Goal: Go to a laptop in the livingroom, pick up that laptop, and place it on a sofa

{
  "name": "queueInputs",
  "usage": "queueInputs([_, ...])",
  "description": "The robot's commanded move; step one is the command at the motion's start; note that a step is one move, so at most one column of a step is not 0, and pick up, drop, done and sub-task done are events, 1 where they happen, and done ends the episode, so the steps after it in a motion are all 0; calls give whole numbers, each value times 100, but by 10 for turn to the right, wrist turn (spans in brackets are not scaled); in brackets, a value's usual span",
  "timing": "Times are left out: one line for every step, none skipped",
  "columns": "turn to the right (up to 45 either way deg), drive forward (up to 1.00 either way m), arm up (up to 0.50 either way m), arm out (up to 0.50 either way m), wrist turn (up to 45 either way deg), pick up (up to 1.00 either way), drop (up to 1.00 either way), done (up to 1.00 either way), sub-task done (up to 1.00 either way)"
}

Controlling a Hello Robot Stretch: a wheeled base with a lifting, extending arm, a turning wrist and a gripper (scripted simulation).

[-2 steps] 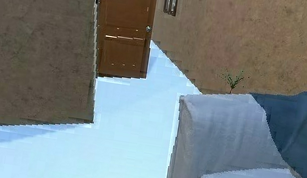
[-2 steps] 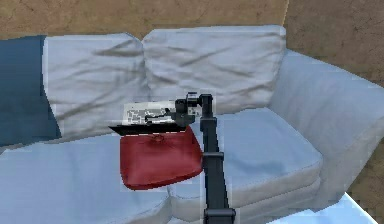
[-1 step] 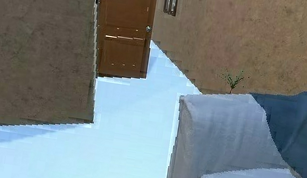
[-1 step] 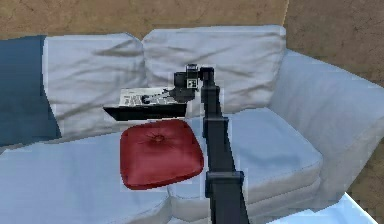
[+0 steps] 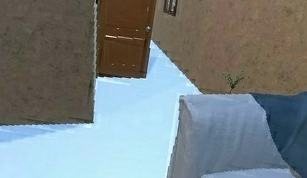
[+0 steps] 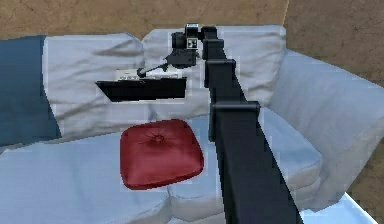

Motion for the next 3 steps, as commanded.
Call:
queueInputs([0, 0, 0, 0, -450, 0, 0, 0, 0])
queueInputs([0, 0, 0, 0, -450, 0, 0, 0, 0])
queueInputs([0, 0, 0, 0, -30, 0, 0, 0, 0])
